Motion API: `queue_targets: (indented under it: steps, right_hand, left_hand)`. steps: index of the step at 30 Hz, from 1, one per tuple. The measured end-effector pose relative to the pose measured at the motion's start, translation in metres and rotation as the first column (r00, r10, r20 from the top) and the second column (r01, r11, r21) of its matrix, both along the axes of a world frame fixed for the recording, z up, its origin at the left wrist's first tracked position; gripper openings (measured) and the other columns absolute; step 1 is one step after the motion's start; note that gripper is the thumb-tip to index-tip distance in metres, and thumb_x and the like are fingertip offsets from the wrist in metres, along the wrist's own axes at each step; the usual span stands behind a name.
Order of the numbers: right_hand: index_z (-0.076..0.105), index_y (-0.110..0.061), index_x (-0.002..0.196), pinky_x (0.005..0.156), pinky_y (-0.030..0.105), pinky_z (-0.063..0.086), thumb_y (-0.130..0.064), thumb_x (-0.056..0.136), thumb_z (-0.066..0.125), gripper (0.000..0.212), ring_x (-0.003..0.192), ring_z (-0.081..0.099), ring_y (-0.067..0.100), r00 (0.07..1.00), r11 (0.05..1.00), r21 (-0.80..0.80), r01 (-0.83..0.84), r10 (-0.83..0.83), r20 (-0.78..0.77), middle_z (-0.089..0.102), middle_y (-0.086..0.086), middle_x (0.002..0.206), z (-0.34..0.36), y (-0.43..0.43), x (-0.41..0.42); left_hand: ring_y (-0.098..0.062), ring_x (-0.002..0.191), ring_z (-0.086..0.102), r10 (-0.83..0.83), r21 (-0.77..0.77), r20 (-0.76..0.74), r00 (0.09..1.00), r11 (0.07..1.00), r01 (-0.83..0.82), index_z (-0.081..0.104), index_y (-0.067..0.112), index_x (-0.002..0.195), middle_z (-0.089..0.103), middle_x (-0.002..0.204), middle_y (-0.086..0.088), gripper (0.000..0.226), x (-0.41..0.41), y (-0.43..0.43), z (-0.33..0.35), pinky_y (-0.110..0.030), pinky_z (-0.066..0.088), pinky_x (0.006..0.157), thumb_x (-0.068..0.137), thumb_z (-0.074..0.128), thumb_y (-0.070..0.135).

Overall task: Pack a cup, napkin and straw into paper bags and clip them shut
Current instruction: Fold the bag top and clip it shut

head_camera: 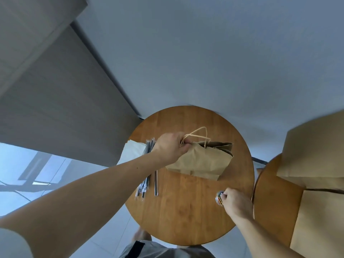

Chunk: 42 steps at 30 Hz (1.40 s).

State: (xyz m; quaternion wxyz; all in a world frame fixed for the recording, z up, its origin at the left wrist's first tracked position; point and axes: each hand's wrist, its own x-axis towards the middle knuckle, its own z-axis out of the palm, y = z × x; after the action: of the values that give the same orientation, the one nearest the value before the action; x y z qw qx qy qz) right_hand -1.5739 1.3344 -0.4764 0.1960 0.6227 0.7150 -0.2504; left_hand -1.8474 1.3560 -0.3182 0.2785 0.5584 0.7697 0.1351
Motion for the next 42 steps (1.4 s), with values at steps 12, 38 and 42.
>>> queue_targets:
  steps: [12,38,42]
  right_hand:
    - [0.066,-0.021,0.099,0.067,0.021,0.050,-0.018,0.094,0.062,0.007,0.088,0.066,0.014,0.957,0.987,-0.057,0.148,-0.157,-0.245,0.072,-0.001,0.103,0.001,-0.009,0.020]
    - [0.063,-0.018,0.078,0.057,0.031,0.056,-0.021,0.080,0.081,0.018,0.050,0.064,0.014,0.529,0.967,-0.100,0.233,-0.212,-0.822,0.070,-0.002,0.062,0.165,0.042,-0.116]
    - [0.066,-0.034,0.094,0.056,0.026,0.054,-0.012,0.084,0.076,0.027,0.051,0.063,0.013,0.457,0.965,-0.048,0.258,-0.166,-0.874,0.068,-0.003,0.065,0.169,0.048,-0.119]
  left_hand:
    - [-0.004,0.061,0.050,-0.003,-0.041,-0.033,0.999,0.999,0.002,0.067,0.029,0.096,0.054,0.067,0.015,0.010,0.001,0.002,0.002,-0.014,0.031,0.045,0.093,0.061,0.037]
    - [-0.002,0.056,0.051,-0.077,-0.076,0.119,0.990,0.993,0.086,0.074,0.025,0.093,0.057,0.063,0.014,0.013,-0.015,0.005,0.004,-0.012,0.035,0.045,0.093,0.062,0.031]
    - [-0.019,0.077,0.063,-0.114,-0.096,0.119,0.986,0.987,0.126,0.066,0.022,0.083,0.064,0.076,0.005,0.014,-0.017,0.007,0.003,-0.032,0.047,0.064,0.095,0.059,0.027]
